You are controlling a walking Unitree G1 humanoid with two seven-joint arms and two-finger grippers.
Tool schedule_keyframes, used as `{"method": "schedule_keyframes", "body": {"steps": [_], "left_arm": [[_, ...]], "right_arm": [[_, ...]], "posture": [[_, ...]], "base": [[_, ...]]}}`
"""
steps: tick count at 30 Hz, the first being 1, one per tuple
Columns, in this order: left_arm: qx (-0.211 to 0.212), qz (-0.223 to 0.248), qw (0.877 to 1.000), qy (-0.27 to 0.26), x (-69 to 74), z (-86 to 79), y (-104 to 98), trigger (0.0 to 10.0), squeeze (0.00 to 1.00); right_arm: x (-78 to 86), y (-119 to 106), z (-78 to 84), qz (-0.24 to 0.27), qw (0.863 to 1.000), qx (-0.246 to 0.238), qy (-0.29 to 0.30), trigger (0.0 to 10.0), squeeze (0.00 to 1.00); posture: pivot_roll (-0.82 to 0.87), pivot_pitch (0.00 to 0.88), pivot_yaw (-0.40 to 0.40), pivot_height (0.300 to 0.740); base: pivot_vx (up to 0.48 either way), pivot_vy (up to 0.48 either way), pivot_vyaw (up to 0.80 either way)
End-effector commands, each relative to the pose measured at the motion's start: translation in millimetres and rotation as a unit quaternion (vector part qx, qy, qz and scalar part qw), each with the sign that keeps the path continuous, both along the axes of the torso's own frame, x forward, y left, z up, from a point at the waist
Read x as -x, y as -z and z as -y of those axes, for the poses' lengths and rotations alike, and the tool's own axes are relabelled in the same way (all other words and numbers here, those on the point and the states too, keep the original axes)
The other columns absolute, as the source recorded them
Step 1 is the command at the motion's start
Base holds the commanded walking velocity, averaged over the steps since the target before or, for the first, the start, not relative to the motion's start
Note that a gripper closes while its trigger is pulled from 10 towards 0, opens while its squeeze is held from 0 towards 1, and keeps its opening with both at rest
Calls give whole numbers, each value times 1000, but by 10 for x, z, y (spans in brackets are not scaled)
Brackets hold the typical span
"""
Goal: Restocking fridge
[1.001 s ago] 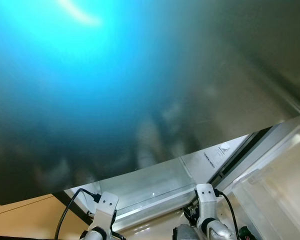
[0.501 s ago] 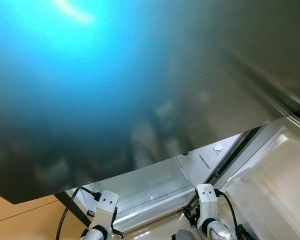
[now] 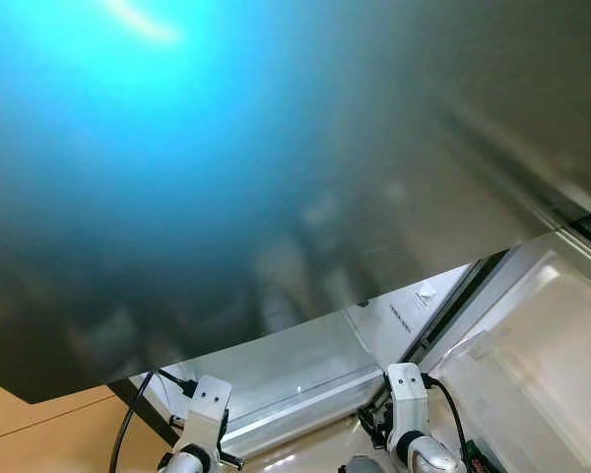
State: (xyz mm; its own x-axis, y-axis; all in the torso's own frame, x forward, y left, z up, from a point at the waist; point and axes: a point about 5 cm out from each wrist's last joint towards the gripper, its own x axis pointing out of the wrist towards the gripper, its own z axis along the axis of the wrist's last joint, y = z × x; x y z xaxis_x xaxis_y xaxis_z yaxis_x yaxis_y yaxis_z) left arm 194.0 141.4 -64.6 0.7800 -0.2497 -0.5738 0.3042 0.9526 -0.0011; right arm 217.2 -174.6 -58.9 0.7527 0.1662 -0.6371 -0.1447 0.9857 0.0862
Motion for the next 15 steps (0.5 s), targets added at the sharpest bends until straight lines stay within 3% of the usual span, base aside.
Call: {"method": "schedule_keyframes", "body": {"steps": [1,15], "left_arm": [[1,-3,1000,-10,35,-20,19,10000,0],[0,-5,1000,-14,30,-35,22,10000,0]], "right_arm": [[48,31,-1,-7,1000,-5,8,10000,0],[51,34,0,-8,1000,-5,11,10000,0]], "posture": [[-125,102,-14,695],[-125,107,-12,740]], "base": [[0,0,0],[0,0,0]]}}
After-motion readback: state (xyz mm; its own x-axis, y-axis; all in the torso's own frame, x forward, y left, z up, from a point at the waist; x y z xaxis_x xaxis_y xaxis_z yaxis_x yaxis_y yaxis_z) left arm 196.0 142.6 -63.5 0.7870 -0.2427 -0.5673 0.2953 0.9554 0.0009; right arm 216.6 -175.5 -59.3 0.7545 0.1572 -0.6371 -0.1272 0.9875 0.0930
